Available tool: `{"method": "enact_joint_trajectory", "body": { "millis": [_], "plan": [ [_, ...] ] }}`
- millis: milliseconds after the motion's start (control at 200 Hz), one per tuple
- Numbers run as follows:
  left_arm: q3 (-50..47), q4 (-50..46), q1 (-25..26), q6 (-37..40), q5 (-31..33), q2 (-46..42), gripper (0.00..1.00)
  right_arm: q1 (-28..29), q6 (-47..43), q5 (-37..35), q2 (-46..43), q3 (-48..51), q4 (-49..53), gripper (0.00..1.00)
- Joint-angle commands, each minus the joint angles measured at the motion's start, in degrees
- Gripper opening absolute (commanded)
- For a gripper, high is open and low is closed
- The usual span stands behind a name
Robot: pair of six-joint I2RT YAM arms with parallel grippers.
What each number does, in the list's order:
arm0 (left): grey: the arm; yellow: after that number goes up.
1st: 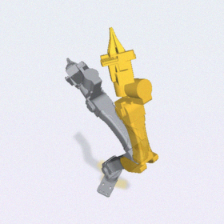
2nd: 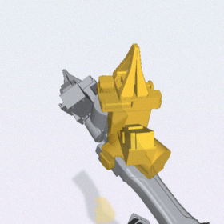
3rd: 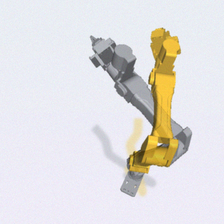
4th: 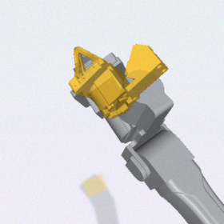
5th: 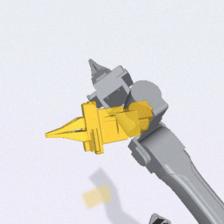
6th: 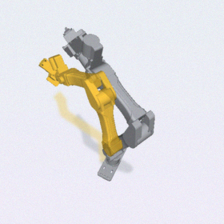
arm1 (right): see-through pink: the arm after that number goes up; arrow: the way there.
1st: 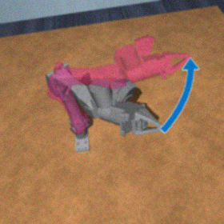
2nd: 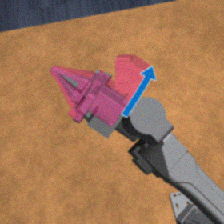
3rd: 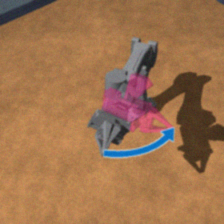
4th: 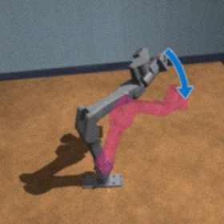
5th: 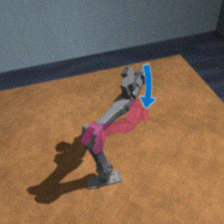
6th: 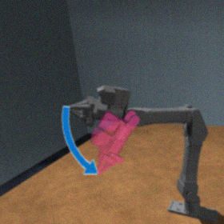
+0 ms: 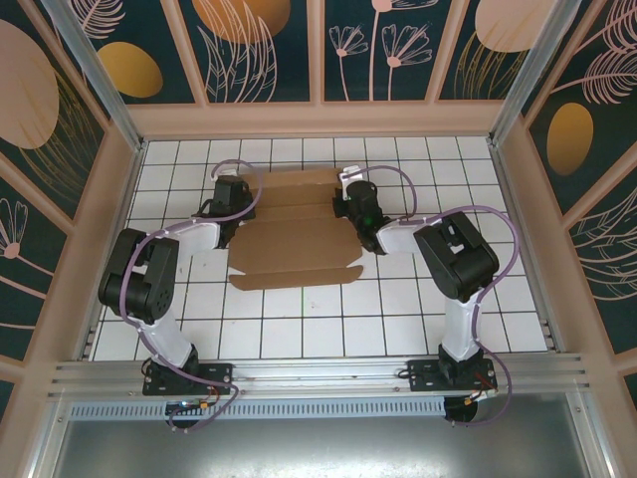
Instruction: Fold the paper box
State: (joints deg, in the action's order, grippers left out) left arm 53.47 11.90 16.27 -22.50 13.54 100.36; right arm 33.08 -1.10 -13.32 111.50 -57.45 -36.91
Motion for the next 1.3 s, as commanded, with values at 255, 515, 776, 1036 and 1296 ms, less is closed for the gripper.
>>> {"method": "enact_joint_trajectory", "body": {
  "millis": [255, 515, 776, 1036, 1296],
  "plan": [
    [-5.9, 2.3, -0.5, 0.6, -8.0, -7.1, 0.50, -0.3, 1.6, 2.4, -0.9, 2.7, 6.2, 0.17],
    [-8.8, 1.5, -0.5, 0.7, -11.2, -12.7, 0.65, -0.4, 2.2, 1.0, -2.5, 4.6, 3.9, 0.43],
    [-12.4, -0.2, -0.6, 0.8, -12.0, -21.3, 0.77, -0.4, 2.5, 2.4, -5.4, 9.0, -2.6, 0.64],
    [-14.0, -5.7, -0.5, -1.0, -12.4, -33.4, 0.77, -0.9, 3.1, 6.6, -11.3, 16.9, -14.8, 0.75],
    [-8.9, -10.6, -0.8, -9.5, -2.5, -38.8, 0.99, -1.4, 8.1, 17.6, -20.8, 26.9, -28.9, 0.69]
  ]
}}
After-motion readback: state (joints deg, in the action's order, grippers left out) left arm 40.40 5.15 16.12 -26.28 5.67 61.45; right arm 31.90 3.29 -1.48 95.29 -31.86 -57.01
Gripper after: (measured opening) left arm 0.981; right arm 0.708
